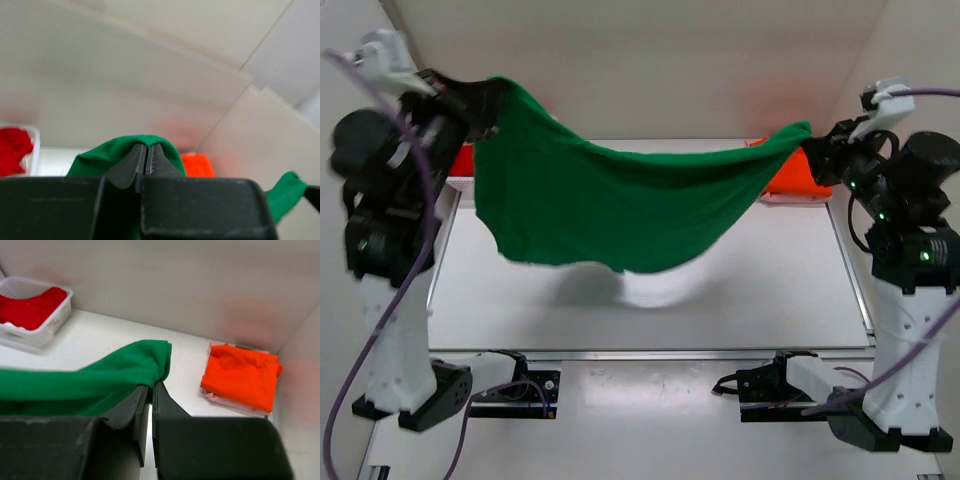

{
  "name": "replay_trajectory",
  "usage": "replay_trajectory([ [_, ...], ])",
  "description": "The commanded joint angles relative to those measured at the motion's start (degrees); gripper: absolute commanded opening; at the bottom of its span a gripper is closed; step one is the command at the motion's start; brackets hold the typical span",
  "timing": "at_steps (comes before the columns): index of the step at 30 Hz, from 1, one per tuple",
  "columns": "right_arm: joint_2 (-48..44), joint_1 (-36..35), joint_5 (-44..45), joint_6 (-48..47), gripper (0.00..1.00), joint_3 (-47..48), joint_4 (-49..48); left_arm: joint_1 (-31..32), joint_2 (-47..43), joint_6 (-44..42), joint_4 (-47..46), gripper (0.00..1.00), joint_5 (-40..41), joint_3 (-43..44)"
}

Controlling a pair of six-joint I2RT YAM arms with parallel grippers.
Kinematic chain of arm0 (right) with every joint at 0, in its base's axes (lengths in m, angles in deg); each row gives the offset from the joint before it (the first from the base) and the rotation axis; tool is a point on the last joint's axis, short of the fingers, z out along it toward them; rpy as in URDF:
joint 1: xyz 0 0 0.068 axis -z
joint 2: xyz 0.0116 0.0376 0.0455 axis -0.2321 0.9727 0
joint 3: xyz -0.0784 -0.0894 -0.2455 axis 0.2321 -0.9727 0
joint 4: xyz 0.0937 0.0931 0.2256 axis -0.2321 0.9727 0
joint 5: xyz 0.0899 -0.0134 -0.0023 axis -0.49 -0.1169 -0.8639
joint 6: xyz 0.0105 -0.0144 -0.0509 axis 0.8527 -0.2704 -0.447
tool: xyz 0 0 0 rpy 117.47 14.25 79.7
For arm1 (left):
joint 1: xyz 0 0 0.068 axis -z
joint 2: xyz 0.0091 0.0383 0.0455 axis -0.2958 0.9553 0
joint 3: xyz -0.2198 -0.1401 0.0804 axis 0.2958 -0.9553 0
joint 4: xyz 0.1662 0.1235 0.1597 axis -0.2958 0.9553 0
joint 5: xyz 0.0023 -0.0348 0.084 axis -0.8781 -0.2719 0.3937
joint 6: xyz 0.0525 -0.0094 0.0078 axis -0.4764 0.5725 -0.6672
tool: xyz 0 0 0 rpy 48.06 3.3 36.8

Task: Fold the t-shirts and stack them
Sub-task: Flatten out the tshirt

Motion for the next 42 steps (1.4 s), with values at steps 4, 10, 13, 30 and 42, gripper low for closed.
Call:
replay_trajectory([
  [4,13.9,2.6,-2.7,0.1,0.0,-1.2,-4.8,-3.3,18.2,-2.0,-0.3,0.0,-6.2,0.8],
  [10,24.7,2.2,-1.2,-0.2,0.0,3.0,-9.1,-6.4,31.2,-3.7,0.0,0.0,-7.3,14.7],
  [13,30.9,2.0,-0.3,-1.2,0.0,9.6,-9.1,-9.1,34.1,-2.6,-2.1,0.0,-9.3,16.3],
  [30,29.3,7.9,-5.3,2.3,0.0,0.5,-13.1,-7.2,20.6,-7.4,-4.9,0.0,-9.2,-6.2],
  [42,6.4,0.6,4.3,8.1,0.0,-42.2,-5.1,-1.7,-16.7,-0.9,-8.7,0.0,-7.6,-62.8],
])
